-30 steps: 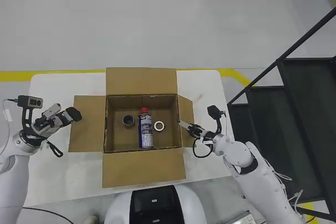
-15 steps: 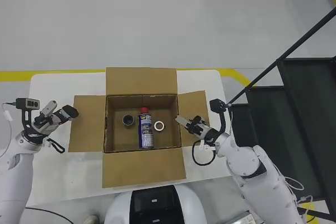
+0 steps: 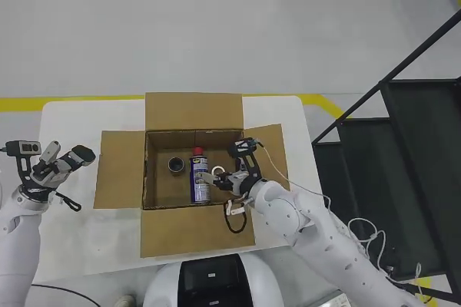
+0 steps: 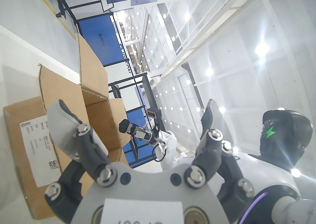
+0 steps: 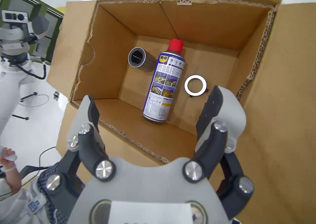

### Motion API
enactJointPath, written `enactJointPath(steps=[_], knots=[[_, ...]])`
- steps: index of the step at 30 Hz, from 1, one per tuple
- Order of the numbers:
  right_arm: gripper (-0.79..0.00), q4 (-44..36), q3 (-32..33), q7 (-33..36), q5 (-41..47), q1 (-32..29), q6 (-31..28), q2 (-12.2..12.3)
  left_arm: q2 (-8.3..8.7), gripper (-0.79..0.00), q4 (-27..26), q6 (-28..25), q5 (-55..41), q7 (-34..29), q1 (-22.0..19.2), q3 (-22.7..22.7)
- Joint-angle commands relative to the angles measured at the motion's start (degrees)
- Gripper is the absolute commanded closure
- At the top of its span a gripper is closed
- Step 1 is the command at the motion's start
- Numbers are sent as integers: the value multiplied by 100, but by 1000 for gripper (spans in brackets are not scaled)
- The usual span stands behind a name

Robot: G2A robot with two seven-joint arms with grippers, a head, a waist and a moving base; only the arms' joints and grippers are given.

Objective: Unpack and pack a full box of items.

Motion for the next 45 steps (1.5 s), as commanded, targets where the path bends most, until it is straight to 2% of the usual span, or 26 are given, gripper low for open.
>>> enactJointPath(steps=[1,18,22,28,32,45], knots=[[-785,61,-87,67,-82,99,11,-18,0,-785,-1,2,2,1,0,1],[-785,61,-87,67,-82,99,11,-18,0,-785,-1,2,2,1,0,1],[-785,236,-472,260,-268,432,-183,-100,0,-785,-1,2,2,1,0,1],[-785,939,-1378,613,-442,1343,201,-436,0,-785,-1,2,2,1,0,1],[-785,1545,-1806,781,-573,1800,794,-681,0,-785,-1,2,2,1,0,1],[-785,3106,-2400,947,-284,2614,1327,-1308,0,-785,-1,2,2,1,0,1]])
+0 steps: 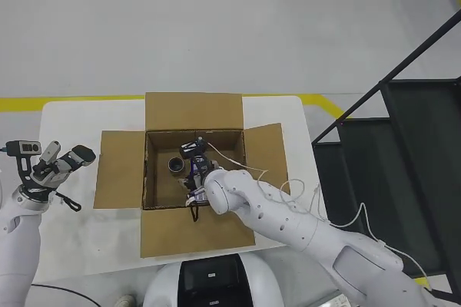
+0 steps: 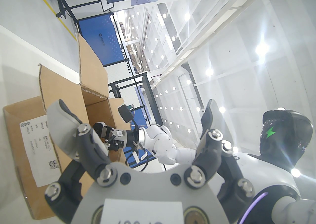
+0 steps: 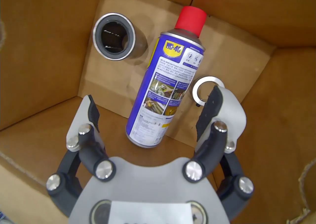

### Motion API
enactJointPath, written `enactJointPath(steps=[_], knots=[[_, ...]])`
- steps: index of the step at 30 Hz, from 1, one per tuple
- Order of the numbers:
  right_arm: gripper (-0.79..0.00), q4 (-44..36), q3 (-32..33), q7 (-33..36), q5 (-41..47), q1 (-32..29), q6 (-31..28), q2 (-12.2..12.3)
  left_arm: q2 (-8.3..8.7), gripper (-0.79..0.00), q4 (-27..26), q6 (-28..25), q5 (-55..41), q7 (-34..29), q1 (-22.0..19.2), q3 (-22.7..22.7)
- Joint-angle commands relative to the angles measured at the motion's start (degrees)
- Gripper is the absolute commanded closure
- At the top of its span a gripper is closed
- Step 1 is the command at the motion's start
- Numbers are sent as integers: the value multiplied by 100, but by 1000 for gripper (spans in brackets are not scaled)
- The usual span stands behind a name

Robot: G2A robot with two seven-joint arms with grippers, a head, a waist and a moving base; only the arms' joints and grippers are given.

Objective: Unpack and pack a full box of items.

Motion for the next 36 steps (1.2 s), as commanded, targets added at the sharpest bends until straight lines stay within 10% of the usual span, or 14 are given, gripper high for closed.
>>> enactJointPath(steps=[1,25,29,36], knots=[[-782,174,-52,-11,-1,75,84,-75,0,-785,0,0,0,0,0,0],[-727,1610,-153,-11,348,469,-3,-730,0,-785,0,0,0,0,0,0],[-305,1743,-131,-45,362,480,-28,-801,0,-785,0,0,0,0,0,0],[0,1638,-32,-22,187,427,48,-832,0,-785,0,0,0,0,0,0]])
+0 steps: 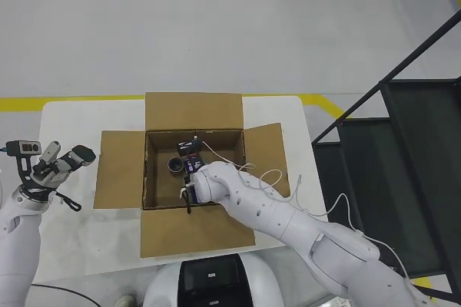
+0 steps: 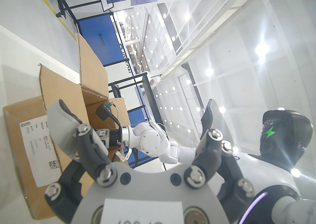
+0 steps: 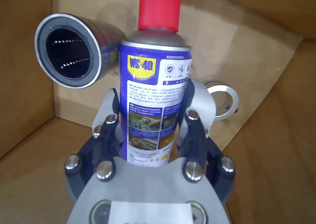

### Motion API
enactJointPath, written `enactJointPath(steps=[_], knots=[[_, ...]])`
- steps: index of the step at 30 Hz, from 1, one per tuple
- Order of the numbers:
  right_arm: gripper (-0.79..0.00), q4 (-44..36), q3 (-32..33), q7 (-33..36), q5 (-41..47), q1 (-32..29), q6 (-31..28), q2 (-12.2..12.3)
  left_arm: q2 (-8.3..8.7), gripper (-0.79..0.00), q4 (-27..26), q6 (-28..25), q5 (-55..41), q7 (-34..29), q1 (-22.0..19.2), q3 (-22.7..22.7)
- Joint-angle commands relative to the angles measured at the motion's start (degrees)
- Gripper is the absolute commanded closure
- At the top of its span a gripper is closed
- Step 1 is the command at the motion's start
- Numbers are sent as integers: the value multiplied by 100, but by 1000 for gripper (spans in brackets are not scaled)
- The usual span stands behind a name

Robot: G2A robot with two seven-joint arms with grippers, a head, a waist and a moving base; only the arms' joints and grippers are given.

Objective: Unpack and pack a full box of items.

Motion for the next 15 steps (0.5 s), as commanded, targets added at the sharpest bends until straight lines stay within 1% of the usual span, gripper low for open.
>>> enactJointPath(steps=[1,9,15], knots=[[0,-87,41,25,-82,-37,26,15,0,-785,0,0,0,0,0,0],[0,-778,358,182,-504,-380,41,181,0,-785,0,0,0,0,0,0],[0,-1738,685,279,-1079,-922,16,409,0,-785,0,0,0,0,0,0]])
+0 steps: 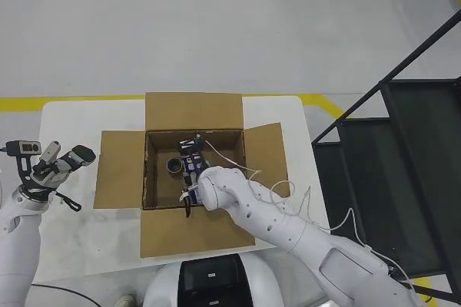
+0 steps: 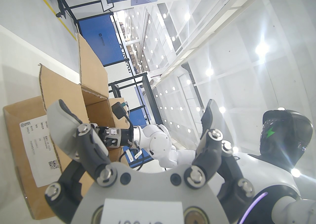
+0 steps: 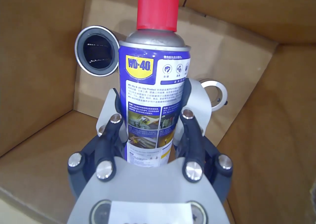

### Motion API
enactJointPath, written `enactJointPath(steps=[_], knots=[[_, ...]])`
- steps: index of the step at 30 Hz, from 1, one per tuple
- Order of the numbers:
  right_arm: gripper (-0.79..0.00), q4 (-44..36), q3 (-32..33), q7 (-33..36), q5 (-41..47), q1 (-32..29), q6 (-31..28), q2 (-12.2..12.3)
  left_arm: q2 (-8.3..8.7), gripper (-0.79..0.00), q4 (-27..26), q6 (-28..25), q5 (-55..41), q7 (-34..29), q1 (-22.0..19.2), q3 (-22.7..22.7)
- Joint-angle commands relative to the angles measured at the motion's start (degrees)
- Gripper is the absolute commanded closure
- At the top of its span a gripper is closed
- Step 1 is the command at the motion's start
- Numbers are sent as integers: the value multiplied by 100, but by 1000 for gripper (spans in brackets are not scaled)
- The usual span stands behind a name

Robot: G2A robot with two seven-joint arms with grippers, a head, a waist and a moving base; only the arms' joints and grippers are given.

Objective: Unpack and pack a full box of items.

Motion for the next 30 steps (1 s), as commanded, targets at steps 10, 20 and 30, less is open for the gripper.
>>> enactJointPath(steps=[10,20,30], knots=[[0,-1946,887,-466,-733,-1298,-846,423,0,-785,0,0,0,0,0,0],[0,-3010,2202,-1650,-133,-2546,-2518,736,0,-785,0,0,0,0,0,0],[0,-3241,3167,-2385,400,-3199,-3535,897,0,-785,0,0,0,0,0,0]])
